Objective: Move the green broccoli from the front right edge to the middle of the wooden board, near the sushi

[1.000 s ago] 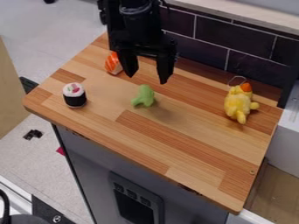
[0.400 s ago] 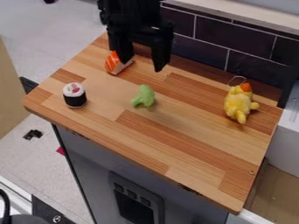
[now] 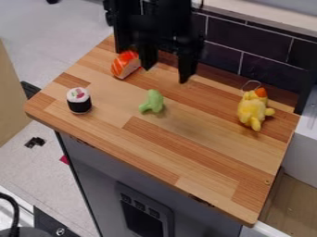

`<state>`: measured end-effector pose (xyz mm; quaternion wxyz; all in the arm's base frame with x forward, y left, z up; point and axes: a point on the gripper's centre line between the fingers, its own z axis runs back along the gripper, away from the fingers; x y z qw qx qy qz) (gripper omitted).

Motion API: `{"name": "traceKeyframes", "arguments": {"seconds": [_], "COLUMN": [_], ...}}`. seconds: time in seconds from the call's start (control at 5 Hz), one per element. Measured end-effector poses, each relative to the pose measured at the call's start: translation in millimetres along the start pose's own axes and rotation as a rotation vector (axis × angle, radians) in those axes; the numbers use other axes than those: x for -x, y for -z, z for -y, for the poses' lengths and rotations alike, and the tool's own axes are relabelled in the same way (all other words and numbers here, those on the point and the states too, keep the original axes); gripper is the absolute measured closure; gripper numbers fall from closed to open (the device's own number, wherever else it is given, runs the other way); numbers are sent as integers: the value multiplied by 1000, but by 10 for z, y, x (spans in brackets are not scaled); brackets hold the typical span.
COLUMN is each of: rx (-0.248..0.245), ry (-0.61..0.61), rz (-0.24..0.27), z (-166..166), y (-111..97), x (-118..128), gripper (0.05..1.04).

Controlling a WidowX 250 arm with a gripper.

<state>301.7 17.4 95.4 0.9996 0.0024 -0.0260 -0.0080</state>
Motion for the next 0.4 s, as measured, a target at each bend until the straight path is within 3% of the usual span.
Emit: {"name": "traceKeyframes", "arguments": {"seconds": [0.4], "rx": [7], "ry": [-18], "rz": [22], "z": [31], "y": [-45], "x": [-72], "gripper": [83]}}
